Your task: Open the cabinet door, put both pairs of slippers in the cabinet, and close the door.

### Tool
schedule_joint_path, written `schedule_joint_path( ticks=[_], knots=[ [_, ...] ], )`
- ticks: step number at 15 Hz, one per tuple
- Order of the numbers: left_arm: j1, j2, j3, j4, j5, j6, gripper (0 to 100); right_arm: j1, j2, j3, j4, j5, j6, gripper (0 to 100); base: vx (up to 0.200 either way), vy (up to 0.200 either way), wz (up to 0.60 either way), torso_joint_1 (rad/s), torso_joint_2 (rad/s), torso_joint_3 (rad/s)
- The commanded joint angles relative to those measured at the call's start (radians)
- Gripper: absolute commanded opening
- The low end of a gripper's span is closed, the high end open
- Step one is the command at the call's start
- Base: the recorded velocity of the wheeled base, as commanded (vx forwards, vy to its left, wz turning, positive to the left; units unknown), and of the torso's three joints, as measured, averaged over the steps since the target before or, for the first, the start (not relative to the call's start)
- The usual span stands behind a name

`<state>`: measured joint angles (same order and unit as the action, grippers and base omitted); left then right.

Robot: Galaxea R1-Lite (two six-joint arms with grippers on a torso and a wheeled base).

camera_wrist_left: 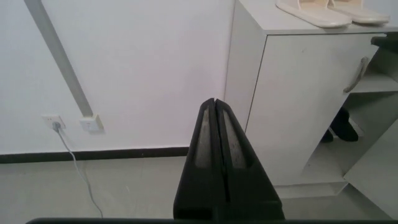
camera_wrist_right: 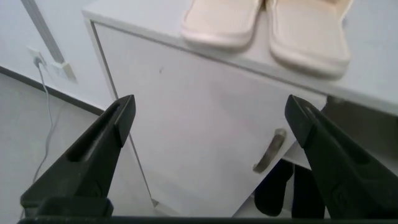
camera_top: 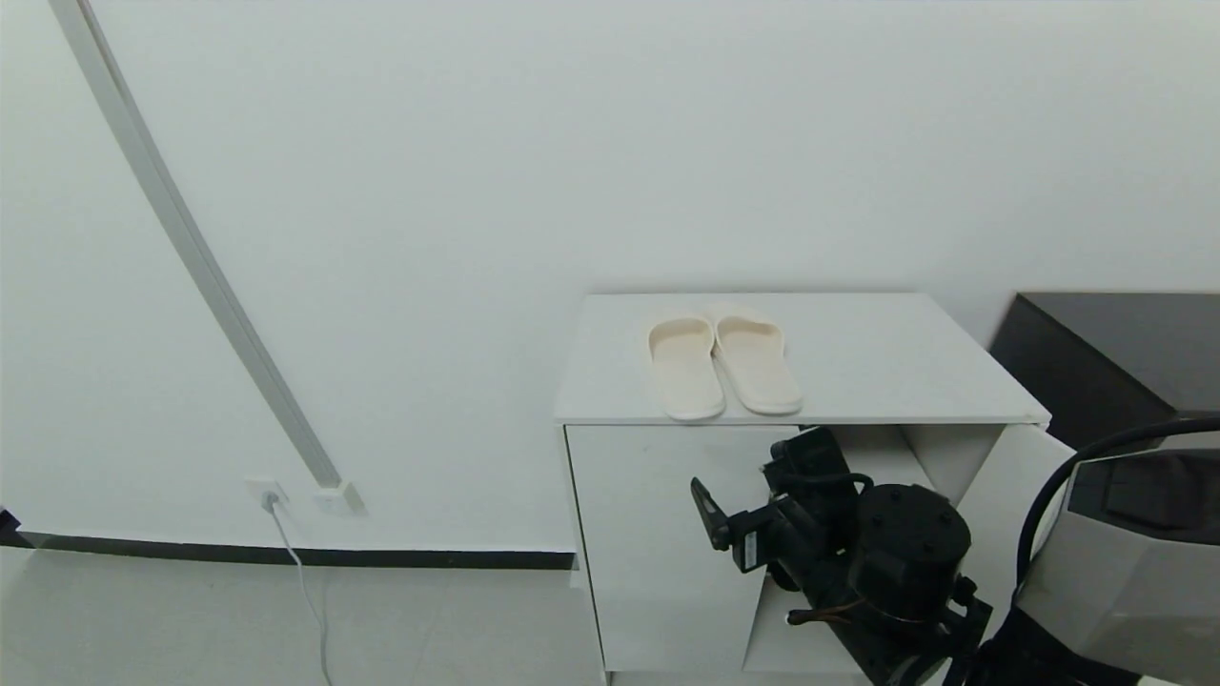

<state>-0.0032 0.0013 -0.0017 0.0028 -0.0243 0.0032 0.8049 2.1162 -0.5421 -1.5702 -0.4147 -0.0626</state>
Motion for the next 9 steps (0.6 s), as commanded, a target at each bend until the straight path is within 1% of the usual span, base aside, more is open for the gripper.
schedule_joint_path(
  ticks=[1,6,7,9],
  knots=[
    [0.0,0.0,0.0,0.0,0.0,-0.002,0,-0.012,-0.008,0.001,-0.001,0.001,-0.002,100,0.0,0.0,0.6,0.217,-0.48,-0.271],
    [0.0,0.0,0.0,-0.001,0.0,0.0,0,-0.016,-0.008,-0.007,-0.001,0.001,-0.003,100,0.0,0.0,0.6,0.185,-0.39,-0.213],
    [0.0,0.0,0.0,0.0,-0.003,0.004,0,-0.016,-0.007,-0.01,-0.001,0.001,-0.003,100,0.0,0.0,0.6,0.154,-0.36,-0.188],
    [0.0,0.0,0.0,0.0,-0.002,0.0,0,-0.032,-0.002,-0.009,-0.001,-0.001,-0.014,100,0.0,0.0,0.0,0.171,-0.37,-0.195]
  ],
)
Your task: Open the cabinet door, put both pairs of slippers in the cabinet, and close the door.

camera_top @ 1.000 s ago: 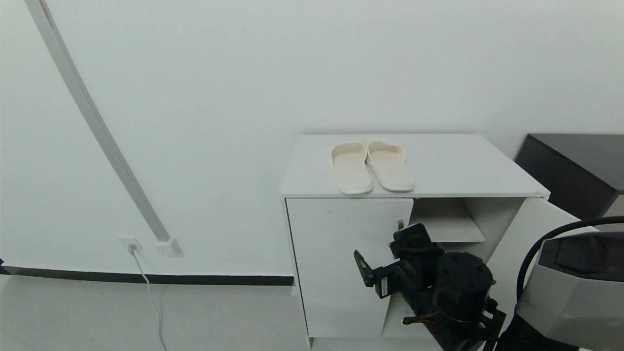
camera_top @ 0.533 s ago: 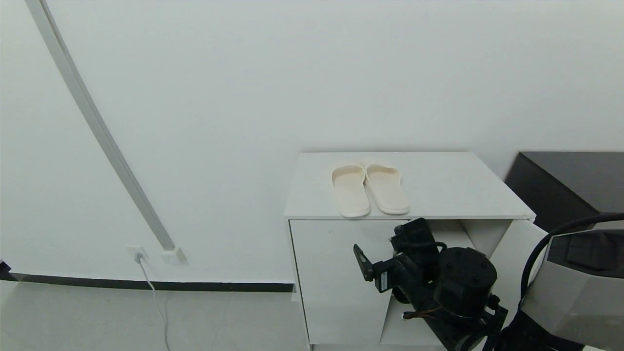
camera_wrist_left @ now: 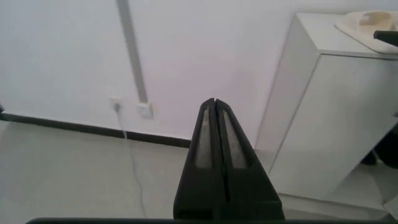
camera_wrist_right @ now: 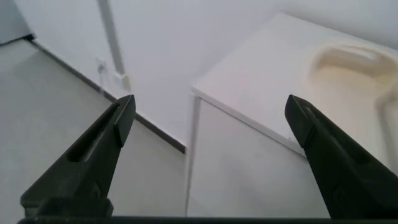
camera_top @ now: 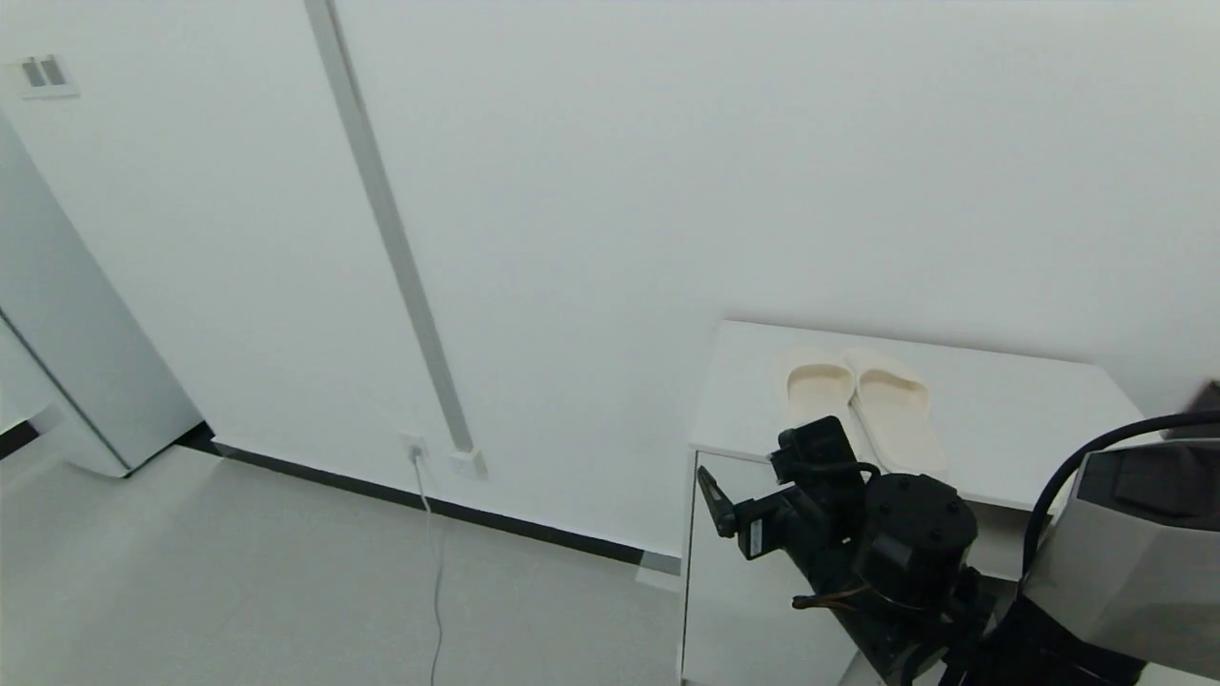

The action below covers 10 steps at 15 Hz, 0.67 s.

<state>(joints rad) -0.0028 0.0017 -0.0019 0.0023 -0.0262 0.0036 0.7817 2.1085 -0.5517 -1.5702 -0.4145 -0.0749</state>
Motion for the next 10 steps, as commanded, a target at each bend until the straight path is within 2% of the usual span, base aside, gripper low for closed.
schedule_joint_path(
  ticks=[1,3,7,10],
  knots=[
    [0.0,0.0,0.0,0.001,0.0,-0.001,0,-0.016,0.007,0.004,-0.001,0.009,-0.009,100,0.0,0.0,0.0,0.071,-0.13,-0.066],
    [0.0,0.0,0.0,0.001,0.0,-0.001,0,-0.032,0.013,0.006,-0.001,0.049,-0.016,100,0.0,0.0,0.0,0.016,-0.03,-0.018],
    [0.0,0.0,0.0,0.001,0.002,-0.002,0,-0.032,0.008,0.015,-0.001,0.051,-0.028,100,0.0,0.0,0.0,0.0,0.0,0.0],
    [0.0,0.0,0.0,0.001,0.003,-0.002,0,-0.032,0.005,0.033,-0.001,0.054,-0.039,100,0.0,0.0,-0.6,-0.001,0.0,-0.002]
  ],
)
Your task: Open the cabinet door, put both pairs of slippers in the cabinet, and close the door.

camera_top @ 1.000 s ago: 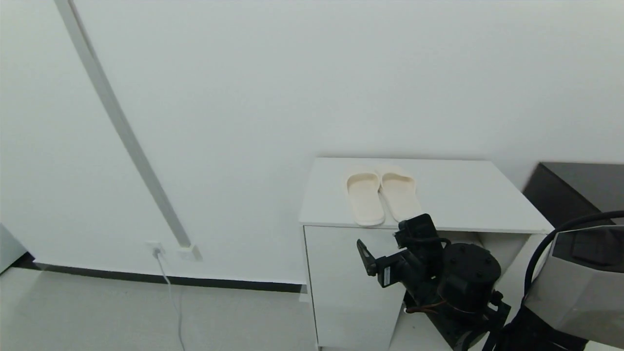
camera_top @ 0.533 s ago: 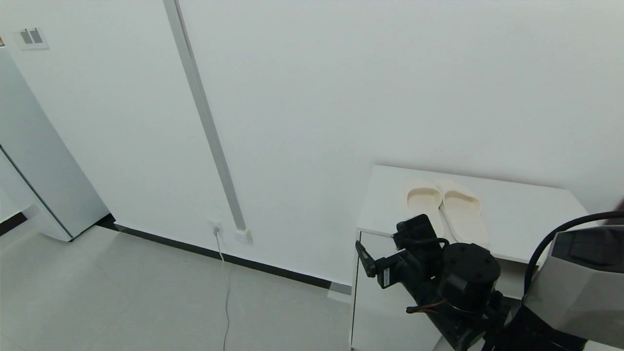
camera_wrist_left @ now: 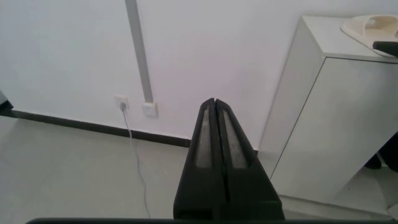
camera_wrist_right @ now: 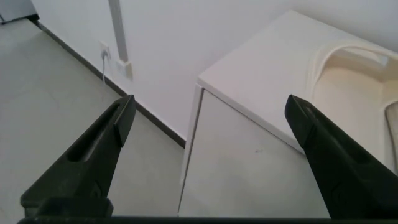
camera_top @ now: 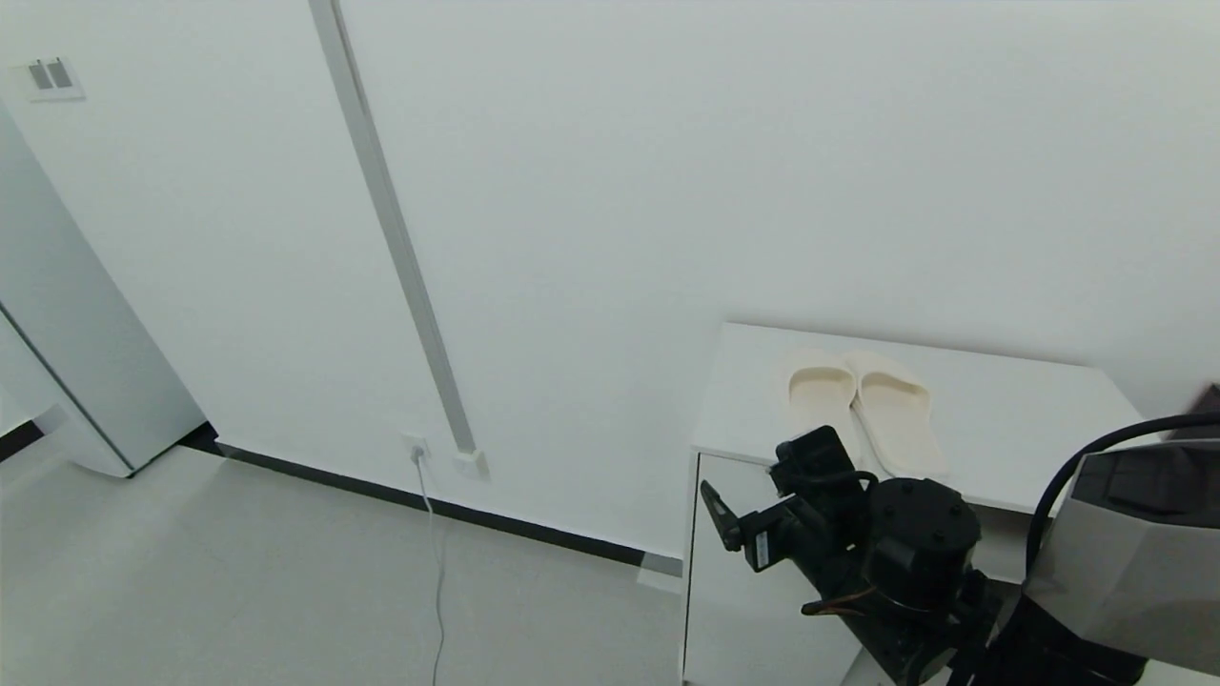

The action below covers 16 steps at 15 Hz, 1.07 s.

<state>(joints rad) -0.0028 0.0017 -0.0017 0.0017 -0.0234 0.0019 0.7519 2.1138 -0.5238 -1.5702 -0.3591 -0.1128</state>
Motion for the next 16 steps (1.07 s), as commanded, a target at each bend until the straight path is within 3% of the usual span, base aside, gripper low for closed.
schedule_joint_path(
  ticks=[1,3,10,12,13,16],
  knots=[
    [0.0,0.0,0.0,0.0,0.0,0.0,0,-0.002,-0.002,0.005,-0.001,-0.001,-0.001,100,0.0,0.0,-0.6,-0.002,-0.01,0.002],
    [0.0,0.0,0.0,0.001,0.002,0.0,0,-0.002,-0.014,0.005,-0.001,-0.001,-0.001,100,0.0,0.0,-0.6,0.012,0.0,0.0],
    [0.0,0.0,0.0,0.0,0.0,0.0,0,-0.009,-0.014,-0.007,-0.001,-0.007,-0.028,100,0.0,0.0,0.0,0.0,0.0,0.0],
    [0.0,0.0,0.0,0.0,0.0,0.001,0,-0.009,-0.031,-0.076,0.027,-0.02,-0.028,100,0.0,0.0,0.0,0.0,0.0,0.0],
    [0.0,0.0,0.0,0.001,0.0,0.001,0,-0.011,-0.044,-0.102,0.082,-0.04,-0.018,100,0.0,0.0,0.0,0.0,0.0,0.0],
    [0.0,0.0,0.0,0.0,-0.001,0.003,0,-0.009,-0.164,-0.266,0.49,-0.155,0.153,100,0.0,0.0,0.0,0.0,0.0,0.0]
  ],
)
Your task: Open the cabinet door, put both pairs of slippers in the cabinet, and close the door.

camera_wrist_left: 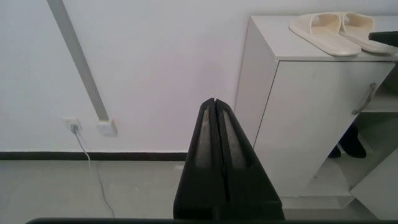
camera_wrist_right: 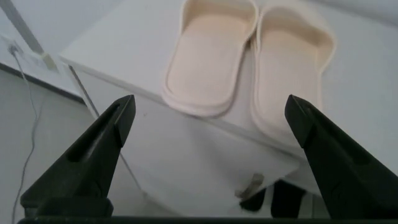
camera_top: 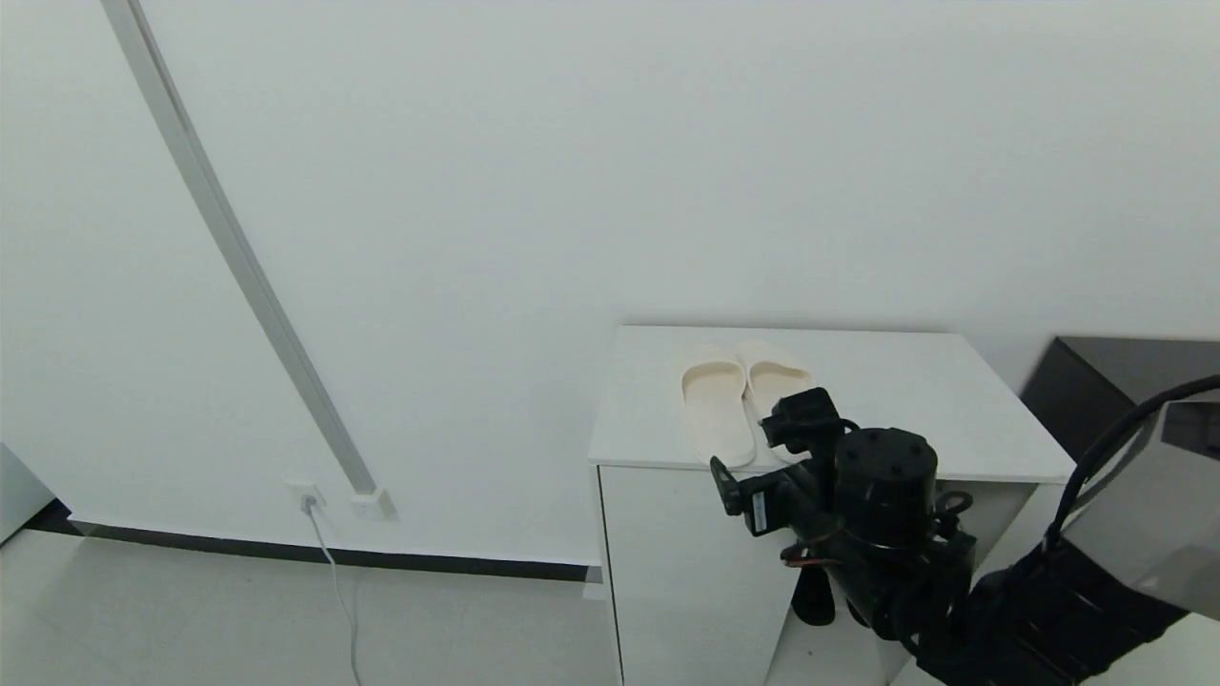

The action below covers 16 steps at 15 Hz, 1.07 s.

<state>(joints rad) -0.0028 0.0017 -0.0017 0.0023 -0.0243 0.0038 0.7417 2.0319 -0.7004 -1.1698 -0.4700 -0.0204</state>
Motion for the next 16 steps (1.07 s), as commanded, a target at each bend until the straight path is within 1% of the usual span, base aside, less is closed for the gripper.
schedule_joint_path(
  ticks=[1,2,3,5,8,11,13,14,15,16],
  knots=[
    [0.0,0.0,0.0,0.001,0.0,0.001,0,0.001,-0.098,-0.136,0.18,-0.079,0.106,100,0.0,0.0,0.0,0.0,0.0,0.0],
    [-0.002,0.0,0.0,0.001,0.0,0.001,0,0.001,-0.102,-0.18,0.269,-0.116,0.145,100,0.0,0.0,0.0,0.0,0.0,0.0],
    [0.0,0.0,0.0,0.001,0.0,0.001,0,0.001,-0.102,-0.197,0.317,-0.128,0.163,100,0.0,0.0,0.0,0.0,0.0,0.0],
    [0.0,0.0,0.0,0.001,0.0,0.001,0,-0.001,-0.098,-0.197,0.346,-0.136,0.178,100,0.2,0.0,0.0,0.002,0.0,0.005],
    [0.0,0.0,0.0,0.001,0.0,0.001,0,-0.013,-0.064,-0.171,0.345,-0.139,0.183,100,0.2,0.0,0.0,-0.006,0.0,-0.002],
    [0.0,0.0,0.0,0.001,0.0,-0.001,0,-0.021,-0.007,-0.172,0.34,-0.136,0.217,100,0.2,0.0,0.0,0.012,0.0,0.004],
    [0.0,0.0,0.0,0.001,0.0,-0.002,0,-0.036,0.07,-0.198,0.309,-0.133,0.218,100,0.0,0.0,0.0,0.0,0.0,0.0],
    [-0.002,0.0,0.0,-0.001,0.0,-0.002,0,-0.047,0.123,-0.231,0.272,-0.133,0.217,100,0.0,0.0,0.0,0.0,0.0,0.0],
    [-0.002,0.0,0.0,-0.001,0.0,-0.002,0,-0.059,0.154,-0.257,0.259,-0.133,0.212,100,0.0,0.0,0.0,0.0,0.0,0.0],
    [0.0,0.0,0.0,-0.001,0.0,-0.002,0,-0.076,0.197,-0.314,0.257,-0.13,0.208,100,0.0,0.0,0.0,0.0,0.0,0.0]
  ],
)
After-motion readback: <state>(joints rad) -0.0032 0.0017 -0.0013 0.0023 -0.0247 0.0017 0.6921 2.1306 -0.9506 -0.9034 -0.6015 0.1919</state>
